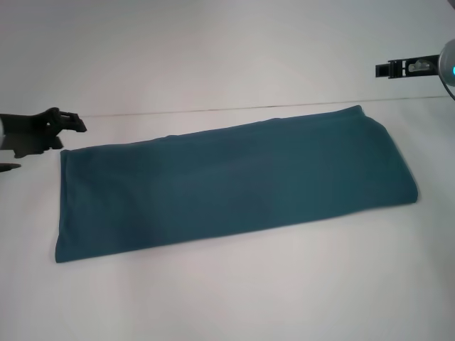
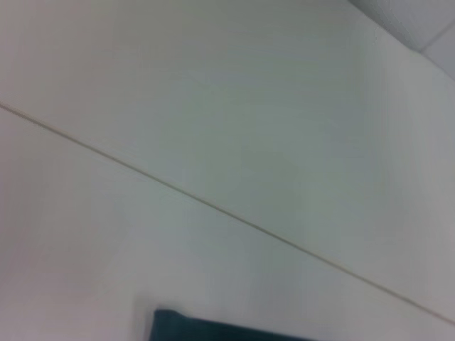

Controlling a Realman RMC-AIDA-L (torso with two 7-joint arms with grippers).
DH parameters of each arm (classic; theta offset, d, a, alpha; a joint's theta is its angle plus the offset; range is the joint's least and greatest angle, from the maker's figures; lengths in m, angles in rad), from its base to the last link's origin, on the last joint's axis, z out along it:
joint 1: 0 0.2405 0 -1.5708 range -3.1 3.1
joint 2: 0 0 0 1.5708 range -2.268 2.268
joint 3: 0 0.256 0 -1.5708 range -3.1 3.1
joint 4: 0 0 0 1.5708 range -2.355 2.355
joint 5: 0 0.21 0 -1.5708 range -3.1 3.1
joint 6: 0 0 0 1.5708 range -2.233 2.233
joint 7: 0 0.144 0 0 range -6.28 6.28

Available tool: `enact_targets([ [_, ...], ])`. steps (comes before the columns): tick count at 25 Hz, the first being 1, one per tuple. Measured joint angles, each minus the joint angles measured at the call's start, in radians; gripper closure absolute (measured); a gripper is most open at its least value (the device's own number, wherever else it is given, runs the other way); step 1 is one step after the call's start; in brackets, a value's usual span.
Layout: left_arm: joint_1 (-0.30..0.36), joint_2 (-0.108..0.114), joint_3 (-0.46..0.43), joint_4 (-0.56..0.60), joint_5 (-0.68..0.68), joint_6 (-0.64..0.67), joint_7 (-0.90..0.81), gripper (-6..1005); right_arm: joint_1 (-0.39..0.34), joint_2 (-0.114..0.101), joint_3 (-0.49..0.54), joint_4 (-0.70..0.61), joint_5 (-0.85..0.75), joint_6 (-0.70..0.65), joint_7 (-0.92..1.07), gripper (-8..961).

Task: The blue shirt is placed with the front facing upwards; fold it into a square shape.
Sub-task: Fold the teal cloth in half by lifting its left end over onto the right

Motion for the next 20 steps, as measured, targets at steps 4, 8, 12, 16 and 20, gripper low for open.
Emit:
enact_targets([
  [4,0.053,-0.014,-0.008,0.077,-0.072,0.031,0.008,463,-0.052,-0.003,0.047,-0.083,0.079,-0.143,-0.019,308],
  [8,0.114,-0.024,0.0,0.129,-0.197,0.126,0.046,382,-0.148,0.009,0.053,-0.218,0.228,-0.317,-0.071,254],
  [12,0.175,-0.03,-0.003,0.128,-0.347,0.201,0.09,384,-0.257,0.024,0.063,-0.315,0.432,-0.506,-0.159,250],
  [16,0.227,-0.061,-0.003,0.118,-0.475,0.217,0.138,386,-0.34,0.028,0.09,-0.314,0.623,-0.665,-0.285,250],
  [20,0.236,-0.085,-0.004,0.06,-0.542,0.18,0.187,387,-0.389,0.038,0.114,-0.311,0.698,-0.766,-0.345,250],
])
